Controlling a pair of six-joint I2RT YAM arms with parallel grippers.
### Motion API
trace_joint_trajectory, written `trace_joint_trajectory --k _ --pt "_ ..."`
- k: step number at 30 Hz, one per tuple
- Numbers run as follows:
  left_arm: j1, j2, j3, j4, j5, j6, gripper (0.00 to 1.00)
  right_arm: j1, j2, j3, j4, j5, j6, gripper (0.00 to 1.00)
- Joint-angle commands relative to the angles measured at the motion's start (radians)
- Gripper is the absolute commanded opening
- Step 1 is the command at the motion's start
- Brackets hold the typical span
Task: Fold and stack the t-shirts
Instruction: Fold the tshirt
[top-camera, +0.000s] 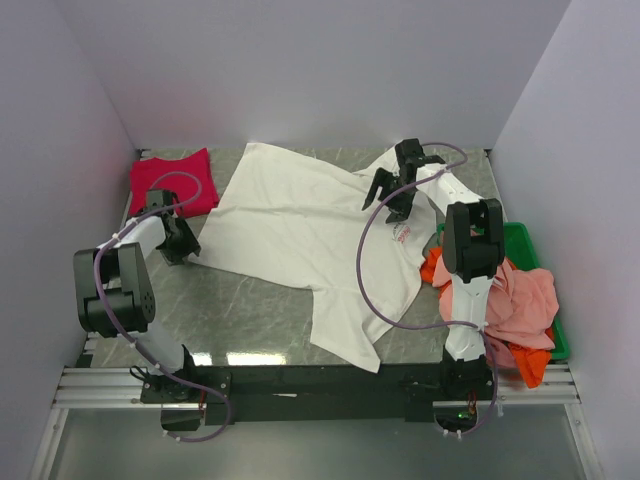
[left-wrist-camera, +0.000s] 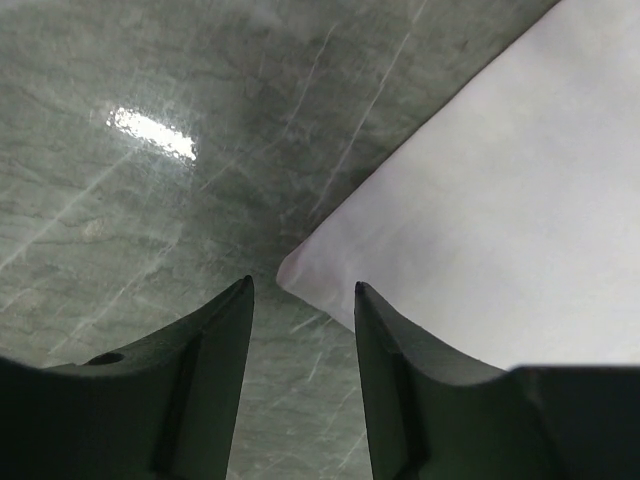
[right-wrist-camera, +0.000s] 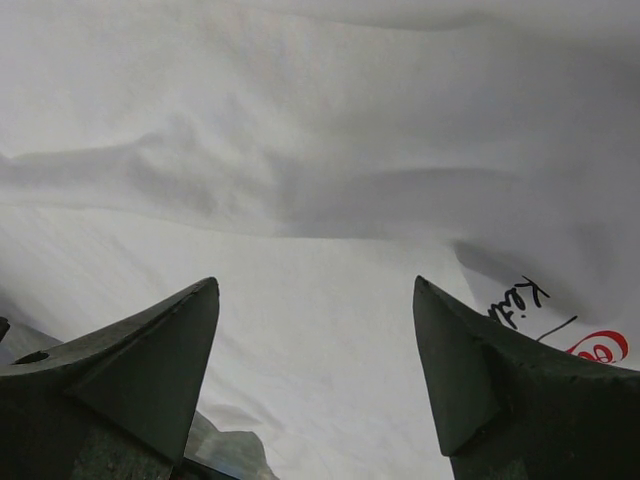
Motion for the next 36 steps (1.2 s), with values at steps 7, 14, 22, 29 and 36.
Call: trace_joint_trajectory --k 7,14,22,29,36 --pt "0.0 0.038 -0.016 0.041 -0.01 -0.002 0.5 0.005 -0.084 -0.027 0.022 -0.01 -0.003 0.84" --pt "0.0 0.091 -0.01 0.065 -0.012 0.007 0.38 0.04 -0.144 -0.102 0.045 -0.002 0.009 0.84" --pt "0.0 0.109 0.004 0.062 0.013 0.022 0.11 0.157 -0.331 -0.278 0.078 0.059 -0.021 0.84" --pt "0.0 0.149 0.022 0.06 0.079 0.018 0.0 0.339 -0.503 -0.459 0.093 0.113 0.017 0.84" --pt "0.002 0.12 0.007 0.07 0.09 -0.004 0.0 0.499 -0.599 -0.568 0.096 0.195 0.098 0.84"
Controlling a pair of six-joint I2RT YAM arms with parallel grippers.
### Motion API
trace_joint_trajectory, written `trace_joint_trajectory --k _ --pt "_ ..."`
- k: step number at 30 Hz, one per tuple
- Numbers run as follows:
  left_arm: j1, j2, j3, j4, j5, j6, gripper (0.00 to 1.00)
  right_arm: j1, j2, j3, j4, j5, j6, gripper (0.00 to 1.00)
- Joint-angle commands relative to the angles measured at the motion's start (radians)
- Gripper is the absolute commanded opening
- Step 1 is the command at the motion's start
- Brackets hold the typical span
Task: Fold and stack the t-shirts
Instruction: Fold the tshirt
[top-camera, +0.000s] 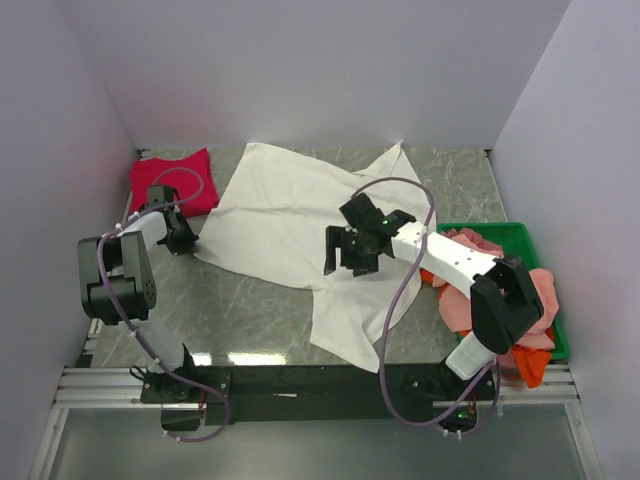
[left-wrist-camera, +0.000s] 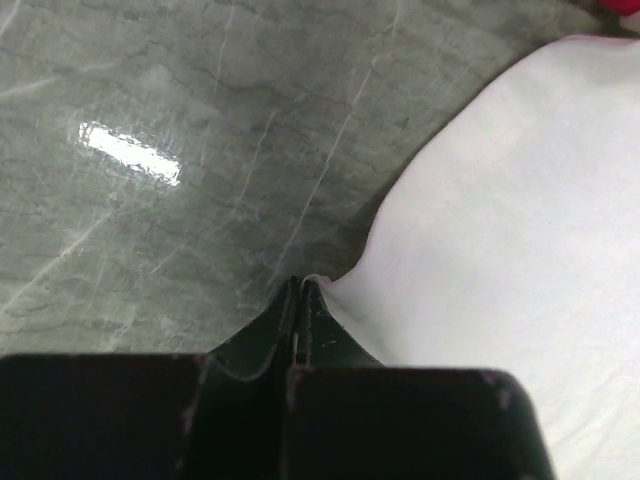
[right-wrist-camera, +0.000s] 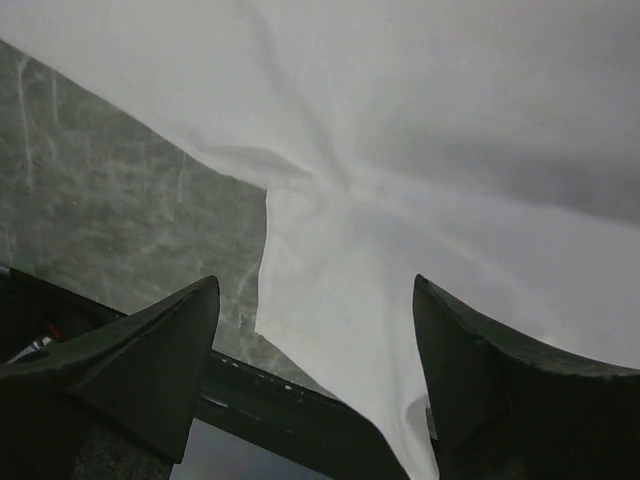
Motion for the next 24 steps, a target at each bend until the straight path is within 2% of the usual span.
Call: trace_joint_trajectory --k 1,6,11,18,24 --pt "-0.002 -0.004 -0.041 -0.017 0.016 -0.014 0.0 0.044 -0.064 -0.028 0.017 0.067 0.052 0.84" --pt "-0.003 -0.098 -0.106 -0.003 -0.026 -0.026 0.0 0.153 -0.081 -0.048 0.018 0.05 0.073 0.83" --pt "-0.002 -0.152 -0.13 0.014 -0.026 -0.032 0.0 0.26 -0.06 -0.038 -0.009 0.079 0.083 0.78" --pt "0.0 -0.173 -0.127 0.023 0.003 -0.045 0.0 0.364 -0.001 -0.038 -0.003 0.098 0.095 0.62" --pt "0.0 -0.201 -0.141 0.029 0.016 -0.049 0.0 0.424 0.055 -0.048 0.023 0.098 0.124 0.55"
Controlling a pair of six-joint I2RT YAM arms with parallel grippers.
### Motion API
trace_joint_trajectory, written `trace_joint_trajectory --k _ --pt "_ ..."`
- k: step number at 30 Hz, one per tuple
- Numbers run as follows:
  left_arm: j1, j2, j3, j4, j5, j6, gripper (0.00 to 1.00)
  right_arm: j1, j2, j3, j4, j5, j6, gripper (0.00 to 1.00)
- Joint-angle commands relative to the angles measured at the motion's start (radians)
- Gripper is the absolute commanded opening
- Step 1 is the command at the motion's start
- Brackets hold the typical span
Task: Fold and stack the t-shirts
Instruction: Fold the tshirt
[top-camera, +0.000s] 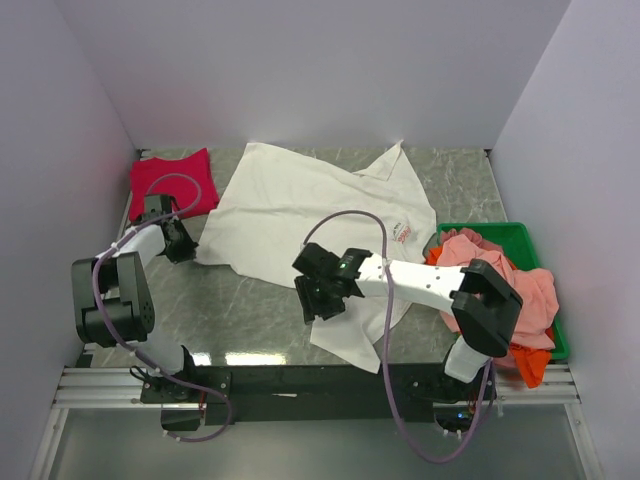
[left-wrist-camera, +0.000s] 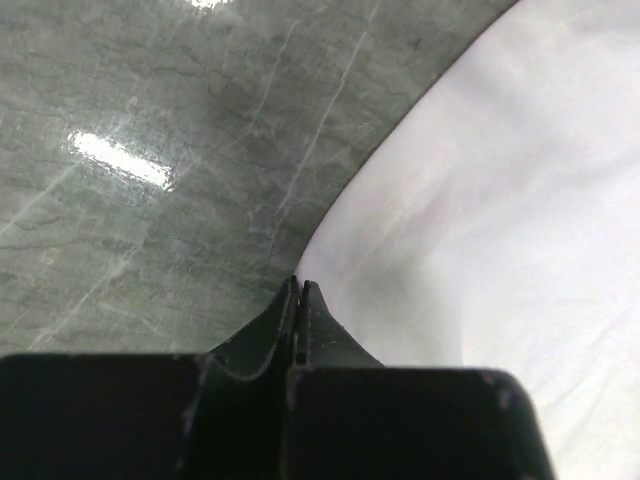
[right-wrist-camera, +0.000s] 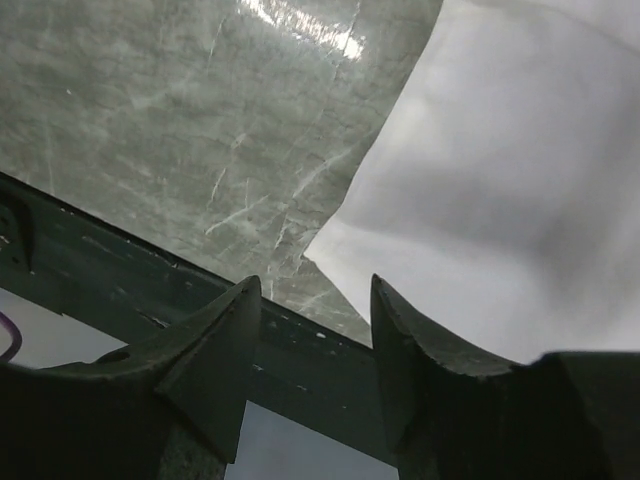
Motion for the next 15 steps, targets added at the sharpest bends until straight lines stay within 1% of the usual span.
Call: trace_joint_trajectory --k 1,6,12,15 --pt "0.0 -0.055 -0.014 0.01 0.017 -0.011 0.0 0.035 0.024 -0.003 0.034 0.023 0.033 0.54" --pt "0.0 -0.074 -0.026 0.01 0.022 -0.013 0.0 0.071 0.082 -0.009 0.068 0.011 0.065 0.49" --pt "0.0 -0.074 -0.021 0.01 0.034 -0.016 0.0 0.09 0.13 -0.032 0.118 0.003 0.119 0.45" --pt "0.0 -0.078 -0.026 0.017 0.034 -0.017 0.0 0.104 0.164 -0.022 0.108 0.009 0.133 0.43"
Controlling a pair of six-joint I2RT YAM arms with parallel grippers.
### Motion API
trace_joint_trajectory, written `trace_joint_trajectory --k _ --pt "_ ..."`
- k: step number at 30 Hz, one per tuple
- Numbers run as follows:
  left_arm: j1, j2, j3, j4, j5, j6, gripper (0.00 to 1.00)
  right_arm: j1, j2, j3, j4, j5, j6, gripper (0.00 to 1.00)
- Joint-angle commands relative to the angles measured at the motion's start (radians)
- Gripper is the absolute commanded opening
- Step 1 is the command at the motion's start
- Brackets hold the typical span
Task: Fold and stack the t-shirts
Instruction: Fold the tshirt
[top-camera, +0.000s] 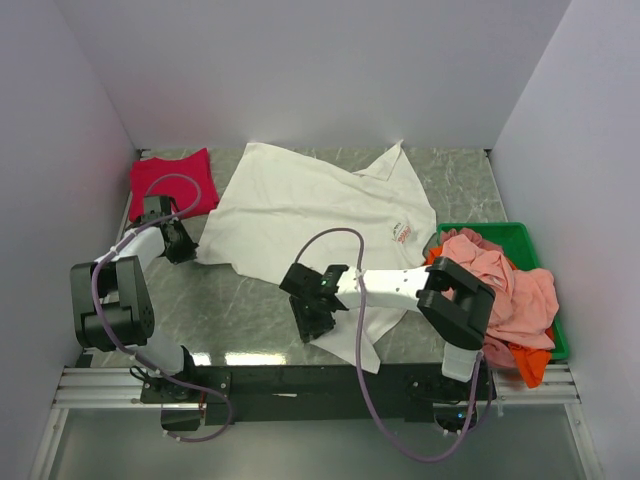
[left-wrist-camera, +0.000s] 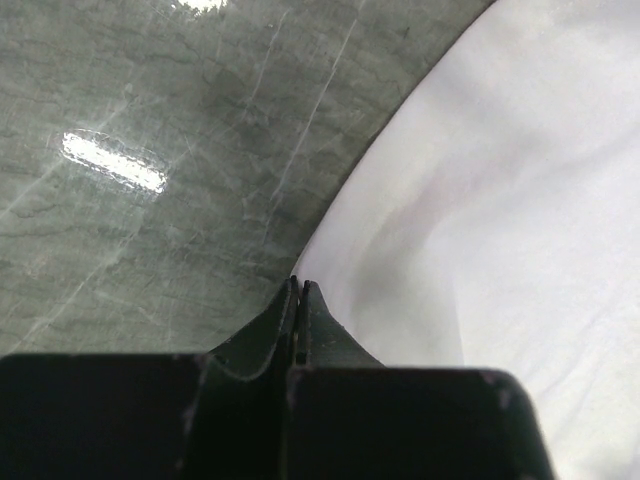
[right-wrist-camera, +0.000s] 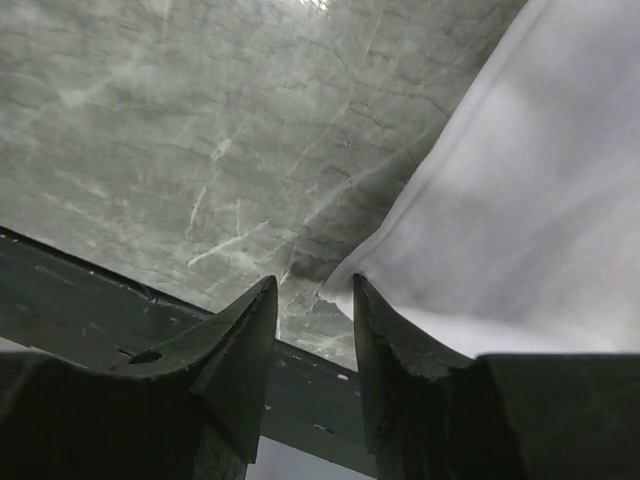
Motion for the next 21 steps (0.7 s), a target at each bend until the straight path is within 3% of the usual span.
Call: trace_joint_trajectory --k 1,9,21 --pt "0.0 -0.047 -0.01 0.017 0.018 -0.014 0.0 0.022 0.027 0.008 0.024 0.019 0.045 0.43" --pt "0.0 -0.042 -0.01 0.022 0.034 -0.02 0.0 0.043 0.068 0.009 0.05 -0.01 0.058 0.37" --pt "0.0 -0.051 -0.025 0.031 0.051 -0.023 0.0 0.046 0.139 0.187 0.062 -0.08 0.013 0.36"
